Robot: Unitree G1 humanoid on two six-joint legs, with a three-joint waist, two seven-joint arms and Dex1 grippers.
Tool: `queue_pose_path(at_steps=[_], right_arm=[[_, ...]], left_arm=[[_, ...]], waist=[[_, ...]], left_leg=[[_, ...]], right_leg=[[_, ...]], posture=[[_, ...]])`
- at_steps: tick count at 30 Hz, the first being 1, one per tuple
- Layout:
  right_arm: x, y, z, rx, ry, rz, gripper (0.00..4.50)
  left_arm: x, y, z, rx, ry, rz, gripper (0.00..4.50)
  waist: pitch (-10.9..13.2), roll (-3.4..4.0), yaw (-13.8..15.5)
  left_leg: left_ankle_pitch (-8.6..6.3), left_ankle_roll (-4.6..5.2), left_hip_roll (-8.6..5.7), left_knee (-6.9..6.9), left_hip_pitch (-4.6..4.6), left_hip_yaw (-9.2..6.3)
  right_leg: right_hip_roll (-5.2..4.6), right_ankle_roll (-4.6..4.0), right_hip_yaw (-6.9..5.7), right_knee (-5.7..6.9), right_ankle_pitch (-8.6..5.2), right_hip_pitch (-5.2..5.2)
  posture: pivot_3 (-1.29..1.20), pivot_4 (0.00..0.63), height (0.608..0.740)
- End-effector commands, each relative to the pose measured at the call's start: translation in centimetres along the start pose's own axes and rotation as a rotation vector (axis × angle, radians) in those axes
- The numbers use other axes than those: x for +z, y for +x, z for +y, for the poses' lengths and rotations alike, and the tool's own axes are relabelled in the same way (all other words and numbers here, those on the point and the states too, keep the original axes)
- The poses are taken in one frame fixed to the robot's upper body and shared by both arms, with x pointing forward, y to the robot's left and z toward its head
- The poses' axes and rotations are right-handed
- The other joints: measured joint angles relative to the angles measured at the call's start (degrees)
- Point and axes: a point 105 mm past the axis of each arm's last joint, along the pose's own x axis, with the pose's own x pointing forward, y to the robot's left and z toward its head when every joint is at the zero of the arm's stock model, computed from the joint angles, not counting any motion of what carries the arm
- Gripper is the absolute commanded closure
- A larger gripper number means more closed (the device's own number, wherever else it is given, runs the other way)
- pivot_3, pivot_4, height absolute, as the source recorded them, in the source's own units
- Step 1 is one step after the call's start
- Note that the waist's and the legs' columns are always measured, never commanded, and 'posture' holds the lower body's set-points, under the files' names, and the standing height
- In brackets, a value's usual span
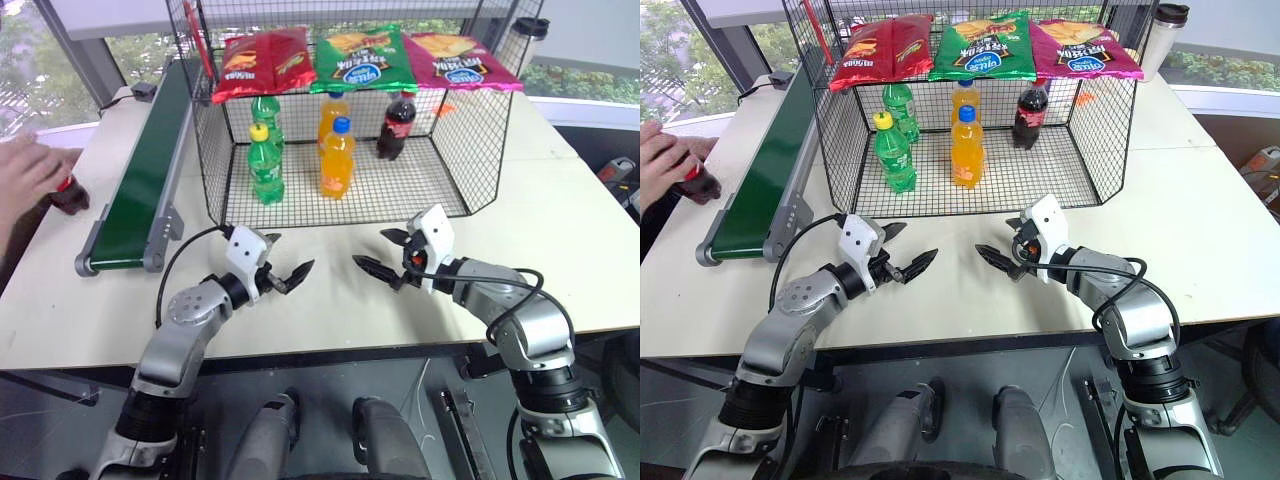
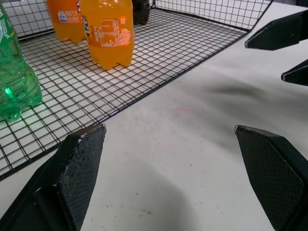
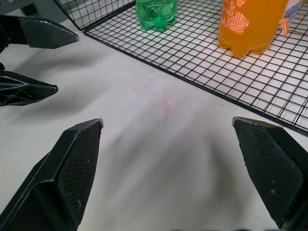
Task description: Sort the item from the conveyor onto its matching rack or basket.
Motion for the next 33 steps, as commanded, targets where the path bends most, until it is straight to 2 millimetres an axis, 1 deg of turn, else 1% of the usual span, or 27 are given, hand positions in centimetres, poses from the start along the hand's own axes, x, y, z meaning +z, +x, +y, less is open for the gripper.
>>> queue_pose_path(at_steps=[1, 17, 33], right_arm=[[1.29, -0.24, 0.51, 0.016, -0.035, -0.046, 0.04], [1.36, -0.11, 0.68, 0.027, -0.034, -0.052, 0.04], [1.41, -0.09, 0.70, 0.032, -0.034, -0.053, 0.04]], left_arm=[[1.83, -0.27, 0.20, 0.009, 0.030, -0.075, 0.00], [1.67, -0.10, 0.36, 0.017, 0.045, -0.054, 0.00], [1.67, -0.35, 0.43, 0.022, 0.056, -0.053, 0.00]], waist=[[0.00, 0.00, -0.01], [0.00, 0.00, -0.01], [0.00, 0.00, -0.01]], left_leg=[[0.00, 0.00, 0.00, 0.00, 0.00, 0.00], [0.00, 0.00, 0.00, 0.00, -0.01, 0.00], [0.00, 0.00, 0.00, 0.00, -0.01, -0.01]], right_leg=[[0.00, 0.00, 0.00, -0.01, 0.00, 0.00], [0.00, 0.00, 0.00, -0.03, 0.00, 0.00], [0.00, 0.00, 0.00, -0.03, 0.00, 0.00]], posture=[[0.00, 0.150, 0.738], [0.00, 0.150, 0.738], [0.00, 0.150, 0.738]])
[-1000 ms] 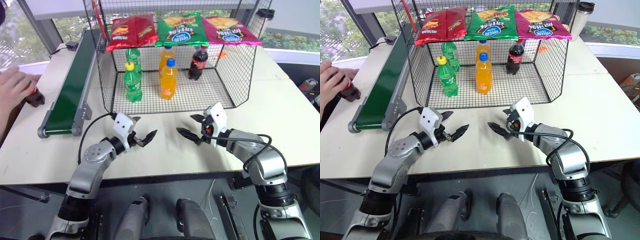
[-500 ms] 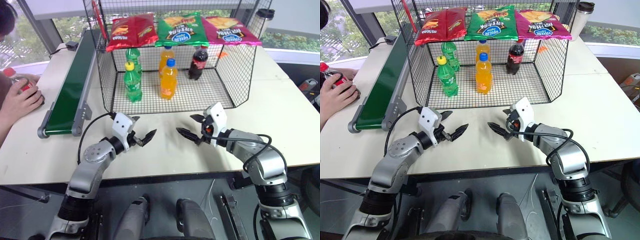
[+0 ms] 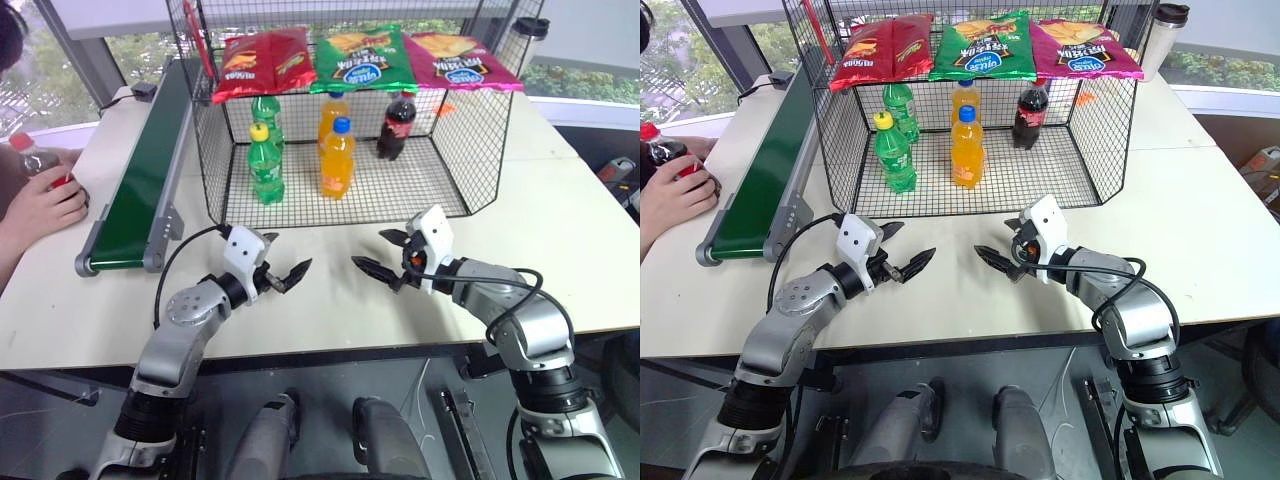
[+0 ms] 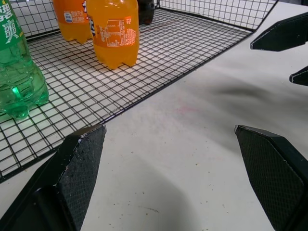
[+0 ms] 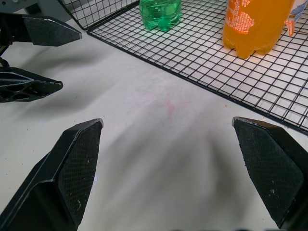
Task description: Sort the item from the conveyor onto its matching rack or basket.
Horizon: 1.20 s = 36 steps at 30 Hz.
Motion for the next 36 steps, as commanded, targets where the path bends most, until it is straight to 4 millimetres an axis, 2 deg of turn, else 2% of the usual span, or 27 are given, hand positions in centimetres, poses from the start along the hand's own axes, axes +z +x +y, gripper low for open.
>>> queue_pose_path(at_steps=[1, 29, 36], right_arm=[[1.43, -0.14, 0.55, 0.019, -0.035, -0.052, 0.04], [1.49, -0.18, 0.63, 0.020, -0.038, -0.052, 0.04], [1.68, -0.27, 0.88, 0.035, -0.038, -0.054, 0.04]], left_arm=[[1.70, -0.21, 0.09, 0.005, 0.046, -0.060, 0.00], [1.60, -0.15, 0.05, 0.005, 0.047, -0.064, 0.00], [2.12, -0.50, 0.12, 0.005, 0.051, -0.075, 0.00]], waist=[[0.00, 0.00, 0.00], [0.00, 0.00, 0.00], [0.00, 0.00, -0.01]], left_leg=[[0.00, 0.00, 0.00, 0.00, 0.00, 0.00], [0.00, 0.00, 0.00, -0.01, 0.00, 0.00], [0.00, 0.00, 0.00, -0.01, 0.00, 0.00]], right_leg=[[0.00, 0.00, 0.00, 0.00, 0.00, 0.00], [0.00, 0.00, 0.00, -0.01, 0.00, 0.00], [0.00, 0.00, 0.00, -0.01, 0.00, 0.00]], posture=[[0.00, 0.150, 0.738], [0.00, 0.150, 0.738], [0.00, 0.150, 0.738]])
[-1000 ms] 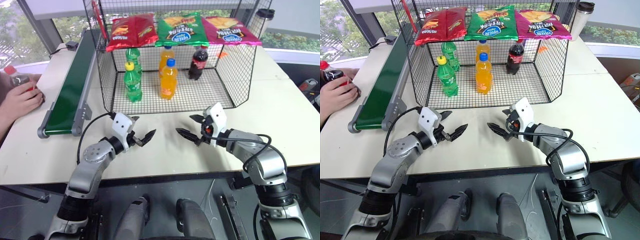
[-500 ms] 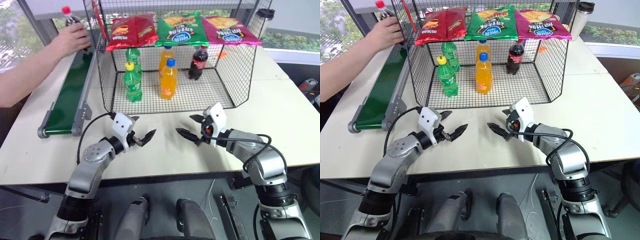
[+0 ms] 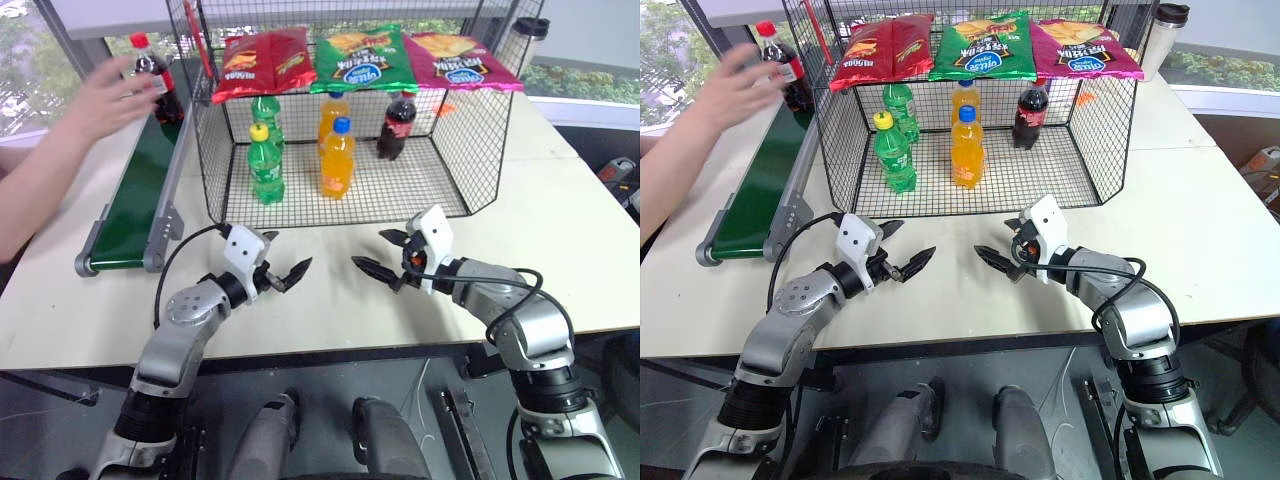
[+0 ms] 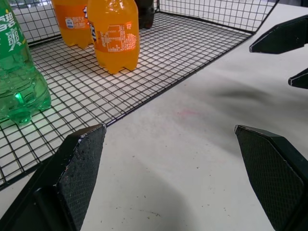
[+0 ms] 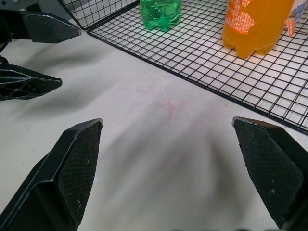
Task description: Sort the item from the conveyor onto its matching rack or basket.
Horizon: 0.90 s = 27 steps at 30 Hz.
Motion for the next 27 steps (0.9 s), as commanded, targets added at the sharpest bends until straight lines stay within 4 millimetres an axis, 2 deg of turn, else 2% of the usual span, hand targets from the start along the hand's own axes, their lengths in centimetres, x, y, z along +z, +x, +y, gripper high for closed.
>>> queue_pose_path(at_steps=[1, 3, 8, 12, 16, 22, 24, 27], right_arm=[[1.7, -0.3, 1.0, 0.041, -0.037, -0.055, 0.04], [2.3, -0.5, 1.6, 0.082, -0.038, -0.066, 0.04], [3.9, -1.2, 3.4, 0.194, -0.054, -0.094, 0.04], [4.6, -1.6, 4.3, 0.247, -0.060, -0.105, 0.04], [5.7, -1.6, 5.8, 0.350, -0.089, -0.120, 0.04], [6.5, -1.2, 6.1, 0.383, -0.104, -0.133, 0.04], [6.7, -1.1, 6.2, 0.397, -0.110, -0.140, 0.04], [6.8, -0.9, 6.4, 0.405, -0.115, -0.143, 0.04]], left_arm=[[2.1, -0.6, 0.1, 0.006, 0.041, -0.063, 0.00], [2.9, -1.3, 0.6, 0.027, 0.054, -0.076, 0.00], [5.6, -4.8, 2.5, 0.110, 0.035, -0.116, 0.00], [6.7, -7.0, 4.4, 0.183, 0.012, -0.117, 0.00], [7.5, -11.0, 9.0, 0.347, 0.004, -0.101, 0.00], [7.0, -14.2, 12.5, 0.510, -0.028, -0.085, 0.00], [6.0, -15.3, 13.8, 0.591, -0.046, -0.074, 0.00], [4.5, -15.7, 14.3, 0.638, -0.057, -0.045, 0.00]], waist=[[0.00, 0.00, -0.01], [0.00, 0.00, -0.02], [0.00, 0.00, -0.18], [0.00, 0.00, -0.07], [0.00, -0.01, -0.09], [0.00, -0.01, 0.05], [-0.01, -0.02, 0.11], [-0.01, -0.02, -0.02]], left_leg=[[0.00, 0.00, 0.00, 0.00, 0.00, 0.00], [0.00, 0.00, 0.00, 0.00, 0.00, 0.00], [-0.01, 0.00, 0.04, -0.08, -0.02, -0.03], [-0.01, 0.00, 0.04, -0.09, -0.01, -0.06], [-0.01, 0.00, 0.03, -0.08, -0.02, -0.06], [-0.02, -0.01, 0.04, -0.12, -0.03, -0.04], [-0.02, 0.00, 0.03, -0.13, -0.06, -0.05], [-0.03, 0.00, 0.03, -0.15, -0.06, -0.04]], right_leg=[[0.00, 0.00, 0.00, 0.00, 0.00, 0.00], [0.00, 0.00, 0.00, 0.00, 0.00, 0.00], [0.01, 0.01, 0.00, -0.03, -0.02, -0.04], [0.00, 0.19, -0.02, -0.05, -0.13, -0.02], [0.00, 0.18, -0.03, -0.09, -0.13, -0.02], [-0.03, 0.08, -0.02, -0.22, -0.08, -0.01], [-0.04, 0.04, -0.03, -0.30, -0.05, 0.00], [-0.06, -0.02, -0.02, -0.31, -0.01, -0.02]], posture=[[0.00, 0.150, 0.738], [0.00, 0.150, 0.738], [0.00, 0.150, 0.738], [0.00, 0.150, 0.738], [0.00, 0.150, 0.738], [0.00, 0.150, 0.738], [0.00, 0.150, 0.738], [0.00, 0.150, 0.738]])
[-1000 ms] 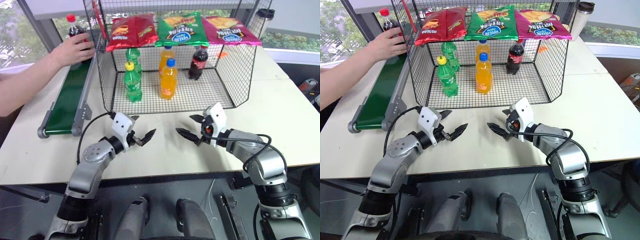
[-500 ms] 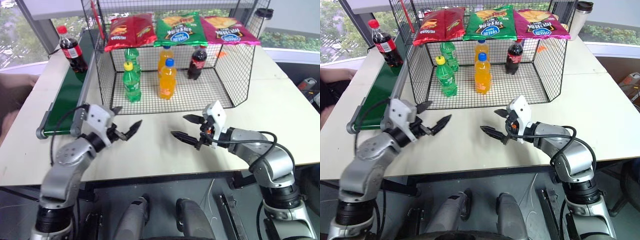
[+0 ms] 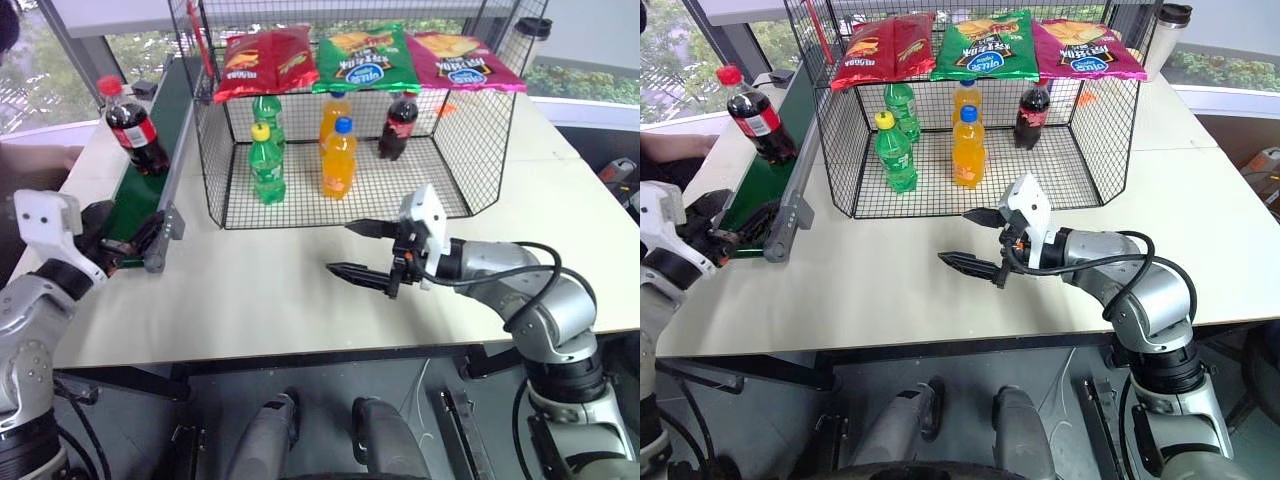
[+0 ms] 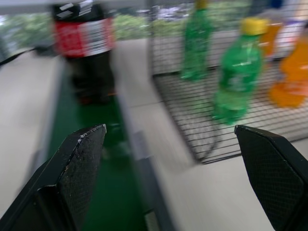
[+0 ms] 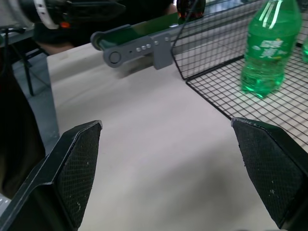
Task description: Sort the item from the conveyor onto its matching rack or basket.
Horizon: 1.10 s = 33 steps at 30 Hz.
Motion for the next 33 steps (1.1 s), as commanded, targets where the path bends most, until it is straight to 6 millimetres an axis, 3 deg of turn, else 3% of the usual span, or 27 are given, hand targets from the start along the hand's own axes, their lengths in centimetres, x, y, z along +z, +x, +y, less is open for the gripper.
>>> queue_pose_path(at_steps=[1, 6, 13, 25, 29, 33], right_arm=[[1.1, 0.2, 0.3, 0.027, -0.035, -0.034, 0.04], [0.9, 0.1, 0.3, 0.020, -0.038, -0.026, 0.04], [0.7, 0.0, 0.2, 0.004, -0.037, -0.021, 0.04], [0.3, -0.1, -0.1, -0.020, -0.040, -0.014, 0.04], [0.2, -0.1, -0.1, -0.026, -0.043, -0.012, 0.00], [0.1, -0.1, 0.0, -0.026, -0.045, -0.009, 0.00]], left_arm=[[-0.4, -0.4, 1.3, 0.078, 0.031, -0.015, 0.00], [-1.5, -0.1, 1.6, 0.122, 0.039, -0.004, 0.00], [-1.5, 0.6, 2.6, 0.186, 0.042, -0.039, 0.00], [-2.0, 1.7, 1.3, 0.125, 0.059, -0.030, 0.00], [-1.2, 1.6, 1.0, 0.095, -0.011, -0.091, 1.37], [1.0, 1.4, 1.9, 0.118, -0.163, -0.174, 1.51]], waist=[[0.00, 0.00, 0.01], [0.00, -0.01, 0.01], [0.00, -0.01, 0.00], [-0.01, -0.01, -0.01], [-0.01, -0.01, 0.07], [0.01, -0.07, 0.14]], left_leg=[[0.00, 0.00, 0.00, -0.01, 0.00, 0.00], [0.00, 0.00, 0.01, -0.02, -0.02, -0.01], [-0.01, 0.00, 0.01, -0.05, -0.02, -0.01], [-0.01, 0.00, 0.01, -0.05, -0.01, 0.00], [0.00, 0.00, 0.01, -0.05, -0.02, 0.00], [0.00, 0.00, 0.01, -0.04, -0.03, -0.02]], right_leg=[[0.00, 0.00, 0.00, 0.00, 0.00, 0.00], [-0.01, 0.00, 0.00, -0.01, 0.00, -0.01], [-0.01, -0.01, 0.00, -0.01, 0.00, -0.03], [-0.01, 0.00, 0.00, -0.01, 0.01, -0.04], [-0.01, -0.01, 0.00, -0.01, 0.01, -0.03], [0.00, 0.00, -0.01, -0.01, 0.01, -0.03]], posture=[[0.00, 0.150, 0.738], [0.00, 0.150, 0.738], [0.00, 0.150, 0.738], [0.00, 0.150, 0.738], [0.00, 0.150, 0.738], [0.00, 0.150, 0.738]])
